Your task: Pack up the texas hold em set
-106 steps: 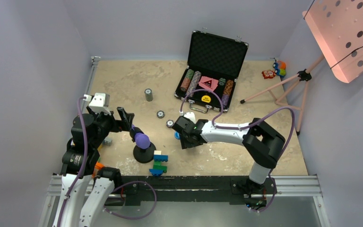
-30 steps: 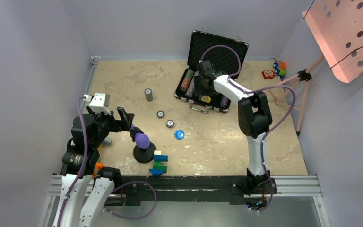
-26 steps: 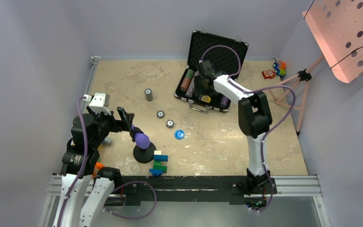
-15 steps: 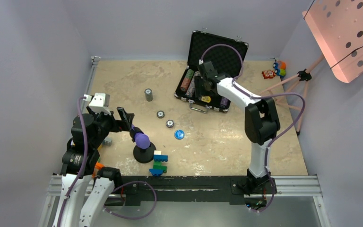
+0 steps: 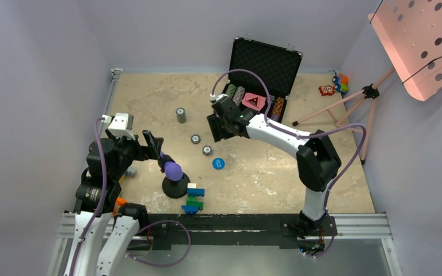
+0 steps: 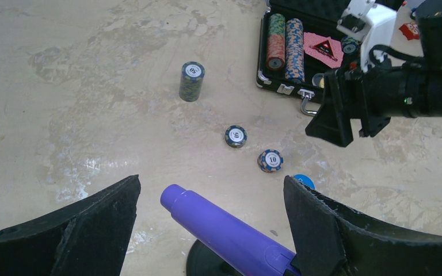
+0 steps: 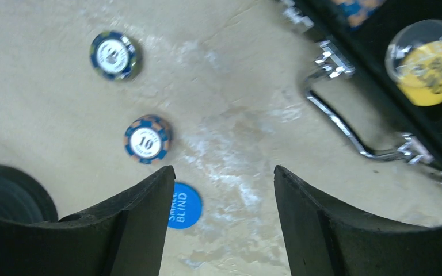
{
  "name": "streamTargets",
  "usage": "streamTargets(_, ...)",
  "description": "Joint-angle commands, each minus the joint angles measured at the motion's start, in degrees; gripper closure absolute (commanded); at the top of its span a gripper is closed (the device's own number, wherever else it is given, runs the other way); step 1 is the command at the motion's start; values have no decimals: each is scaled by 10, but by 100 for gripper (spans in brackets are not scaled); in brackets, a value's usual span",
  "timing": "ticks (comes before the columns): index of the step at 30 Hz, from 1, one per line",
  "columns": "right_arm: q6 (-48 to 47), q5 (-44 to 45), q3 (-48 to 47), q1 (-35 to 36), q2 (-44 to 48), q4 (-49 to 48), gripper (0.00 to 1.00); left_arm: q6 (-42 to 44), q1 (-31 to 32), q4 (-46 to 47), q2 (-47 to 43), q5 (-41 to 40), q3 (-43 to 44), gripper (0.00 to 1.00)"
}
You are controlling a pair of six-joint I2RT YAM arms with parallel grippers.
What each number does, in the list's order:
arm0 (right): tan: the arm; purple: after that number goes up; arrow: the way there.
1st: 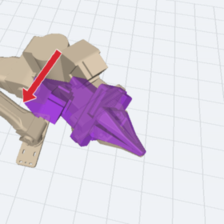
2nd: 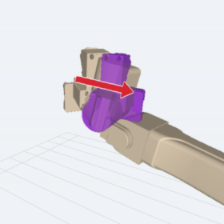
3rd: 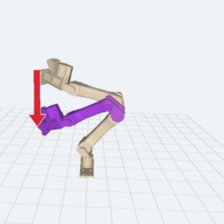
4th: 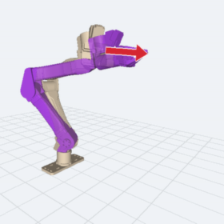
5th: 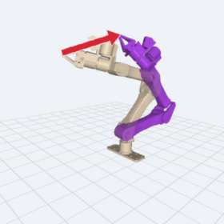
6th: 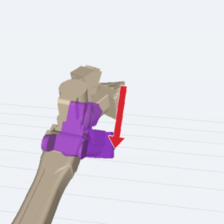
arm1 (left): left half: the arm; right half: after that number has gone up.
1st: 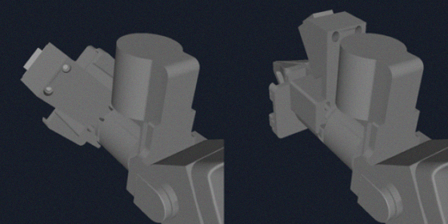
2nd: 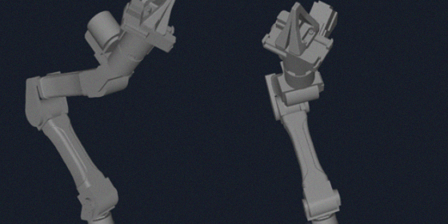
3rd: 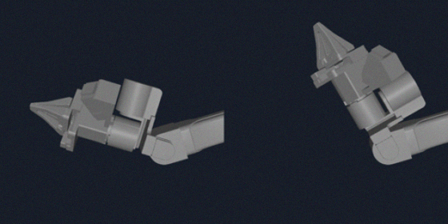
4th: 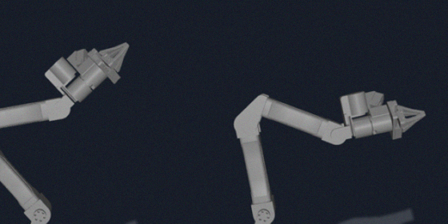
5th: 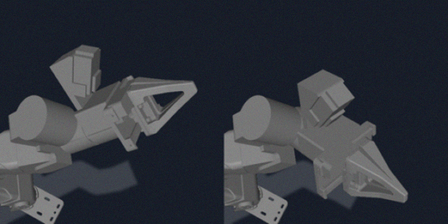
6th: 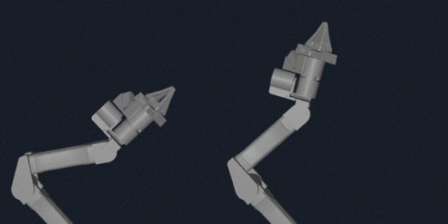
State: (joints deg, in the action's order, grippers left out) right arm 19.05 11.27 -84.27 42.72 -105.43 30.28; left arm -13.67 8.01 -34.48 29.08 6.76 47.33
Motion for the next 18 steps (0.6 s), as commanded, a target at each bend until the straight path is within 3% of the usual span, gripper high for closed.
streamTargets(1,22,-1,-1,39,-12,-1,33,12,3,11,0,-3,0,2)
streamTargets(18,76,3,65,92,-51,-20,30,11,3,12,-1,-1,-1,2)
